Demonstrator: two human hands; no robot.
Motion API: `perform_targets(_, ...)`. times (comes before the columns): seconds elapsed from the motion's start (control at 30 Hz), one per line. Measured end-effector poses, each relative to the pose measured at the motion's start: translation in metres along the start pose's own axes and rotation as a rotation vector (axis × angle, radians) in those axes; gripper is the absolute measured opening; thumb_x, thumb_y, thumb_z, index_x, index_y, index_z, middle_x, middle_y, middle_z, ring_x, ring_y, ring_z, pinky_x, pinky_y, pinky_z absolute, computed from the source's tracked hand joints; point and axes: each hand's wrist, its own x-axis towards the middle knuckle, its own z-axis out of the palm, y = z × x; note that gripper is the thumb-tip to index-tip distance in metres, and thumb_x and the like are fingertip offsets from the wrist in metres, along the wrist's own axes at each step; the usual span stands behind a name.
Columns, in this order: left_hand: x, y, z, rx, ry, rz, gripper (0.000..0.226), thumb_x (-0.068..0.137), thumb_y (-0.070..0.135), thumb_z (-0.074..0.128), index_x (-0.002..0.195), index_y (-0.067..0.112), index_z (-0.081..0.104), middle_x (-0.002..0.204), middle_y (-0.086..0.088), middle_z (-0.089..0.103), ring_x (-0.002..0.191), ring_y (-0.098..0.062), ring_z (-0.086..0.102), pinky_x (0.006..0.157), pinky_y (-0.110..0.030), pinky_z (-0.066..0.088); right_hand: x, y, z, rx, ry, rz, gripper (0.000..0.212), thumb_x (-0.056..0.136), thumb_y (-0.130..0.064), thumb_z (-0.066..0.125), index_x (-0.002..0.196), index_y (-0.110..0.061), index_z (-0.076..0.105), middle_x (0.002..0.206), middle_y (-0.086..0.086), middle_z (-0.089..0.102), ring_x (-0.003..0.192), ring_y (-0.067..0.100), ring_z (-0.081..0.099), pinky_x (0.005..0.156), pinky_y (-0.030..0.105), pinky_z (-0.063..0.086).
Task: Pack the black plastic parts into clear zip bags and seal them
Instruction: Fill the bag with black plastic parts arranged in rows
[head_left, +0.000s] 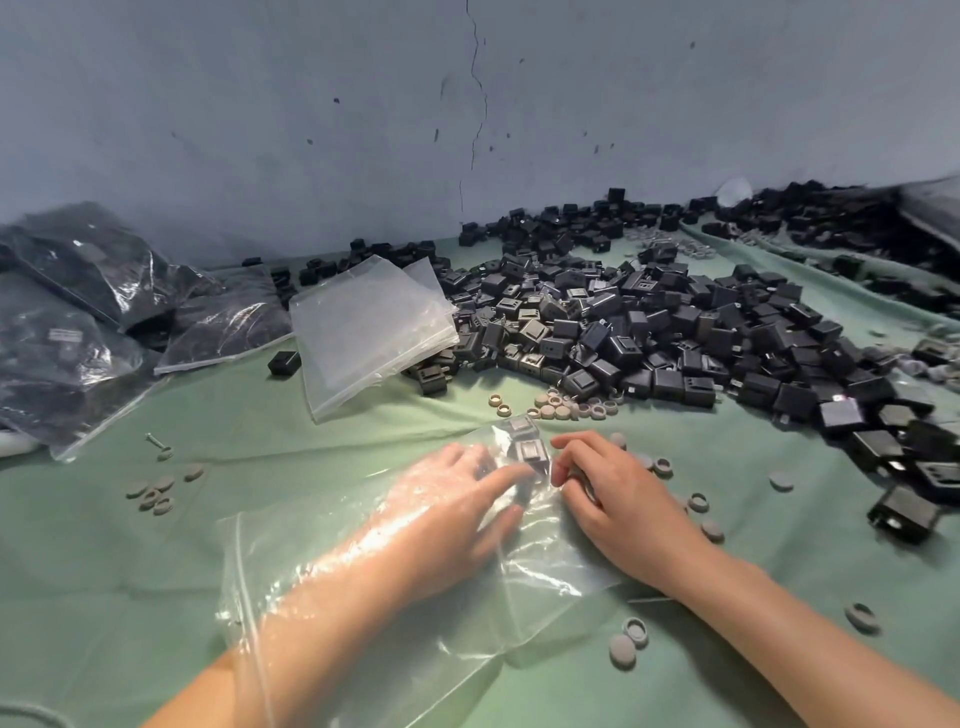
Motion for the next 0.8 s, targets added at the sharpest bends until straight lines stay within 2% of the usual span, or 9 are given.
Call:
perform_targets(0.07, -0.001, 0.002, 0.004, -0.055, 0.029, 0.002, 0.038, 0.1, 0.049, 0.031, 0.137, 0.041, 0.039, 0.123, 0.013, 0.055, 0.109, -0.002, 0.047, 0.09, -0.014, 0.037, 0.0, 0.001, 0.001, -0.019, 0.002, -0.006, 0.009, 0.098, -0.02, 0.048, 0.094, -0.026, 0.054, 0.124, -0.009, 0.055, 0.113, 0.01, 0.053, 0.095, 0.035, 0.044)
perform_targets(0.1, -0.002, 0.003, 0.007, -0.108, 0.029, -0.001, 0.04, 0.1, 0.044, 0.034, 0.139, 0.035, 0.042, 0.126, 0.012, 0.056, 0.111, 0.005, 0.044, 0.092, -0.009, 0.032, 0.0, 0.001, 0.002, -0.029, 0.004, -0.007, 0.008, 0.098, -0.02, 0.048, 0.096, -0.025, 0.054, 0.122, -0.009, 0.056, 0.112, 0.011, 0.053, 0.095, 0.034, 0.044)
perform_targets(0.17, -0.004, 0.004, 0.008, -0.243, 0.017, -0.006, 0.041, 0.099, 0.033, 0.043, 0.14, 0.026, 0.046, 0.126, 0.009, 0.059, 0.106, 0.021, 0.034, 0.095, 0.0, 0.025, 0.001, 0.002, 0.003, -0.043, 0.009, -0.004, 0.009, 0.098, -0.02, 0.048, 0.1, -0.025, 0.054, 0.115, -0.009, 0.057, 0.107, 0.01, 0.053, 0.094, 0.033, 0.045)
perform_targets(0.2, -0.005, 0.003, 0.007, -0.272, 0.023, -0.002, 0.042, 0.098, 0.034, 0.044, 0.14, 0.028, 0.044, 0.126, 0.011, 0.059, 0.105, 0.022, 0.032, 0.097, -0.001, 0.025, 0.002, 0.002, 0.003, -0.042, 0.012, -0.003, 0.009, 0.098, -0.019, 0.048, 0.1, -0.026, 0.053, 0.111, -0.01, 0.058, 0.104, 0.009, 0.053, 0.093, 0.033, 0.045)
perform_targets(0.3, -0.006, -0.004, 0.007, -0.212, 0.03, 0.027, 0.044, 0.096, 0.045, 0.033, 0.14, 0.043, 0.034, 0.135, 0.021, 0.052, 0.117, 0.006, 0.044, 0.104, -0.02, 0.036, 0.001, 0.0, 0.002, -0.03, 0.021, -0.013, 0.011, 0.098, -0.02, 0.049, 0.1, -0.029, 0.053, 0.107, -0.011, 0.06, 0.101, 0.007, 0.054, 0.092, 0.032, 0.046)
perform_targets(0.4, -0.001, -0.007, 0.012, -0.199, 0.005, -0.002, 0.043, 0.096, 0.049, 0.03, 0.137, 0.039, 0.038, 0.131, 0.014, 0.05, 0.112, -0.004, 0.051, 0.101, -0.028, 0.046, 0.0, 0.0, 0.0, -0.032, 0.025, -0.024, 0.012, 0.097, -0.021, 0.054, 0.102, -0.027, 0.063, 0.118, -0.013, 0.061, 0.109, 0.007, 0.055, 0.096, 0.031, 0.045)
perform_targets(0.5, 0.003, -0.011, 0.015, -0.123, -0.004, -0.046, 0.056, 0.094, 0.056, 0.023, 0.146, 0.036, 0.033, 0.121, 0.01, 0.046, 0.106, -0.009, 0.049, 0.095, -0.027, 0.046, 0.0, -0.001, -0.001, -0.044, 0.037, -0.035, 0.017, 0.096, -0.024, 0.057, 0.107, -0.024, 0.07, 0.125, -0.011, 0.061, 0.107, 0.006, 0.057, 0.095, 0.031, 0.047)
perform_targets(0.67, 0.01, -0.005, 0.008, -0.103, -0.023, -0.095, 0.058, 0.099, 0.049, 0.033, 0.153, 0.036, 0.018, 0.134, 0.004, 0.043, 0.122, -0.015, 0.041, 0.097, -0.029, 0.038, 0.002, 0.0, 0.005, -0.079, 0.051, -0.031, 0.019, 0.097, -0.019, 0.057, 0.112, -0.023, 0.065, 0.124, -0.012, 0.062, 0.109, 0.01, 0.059, 0.094, 0.035, 0.049)
perform_targets(0.8, -0.007, -0.007, 0.003, -0.21, -0.02, -0.122, 0.054, 0.101, 0.034, 0.037, 0.153, 0.027, 0.023, 0.143, 0.008, 0.035, 0.133, -0.008, 0.034, 0.103, -0.015, 0.028, 0.002, 0.007, 0.008, -0.152, -0.003, 0.0, 0.027, 0.097, -0.031, 0.045, 0.12, -0.031, 0.058, 0.133, -0.017, 0.055, 0.118, 0.003, 0.051, 0.101, 0.022, 0.038)
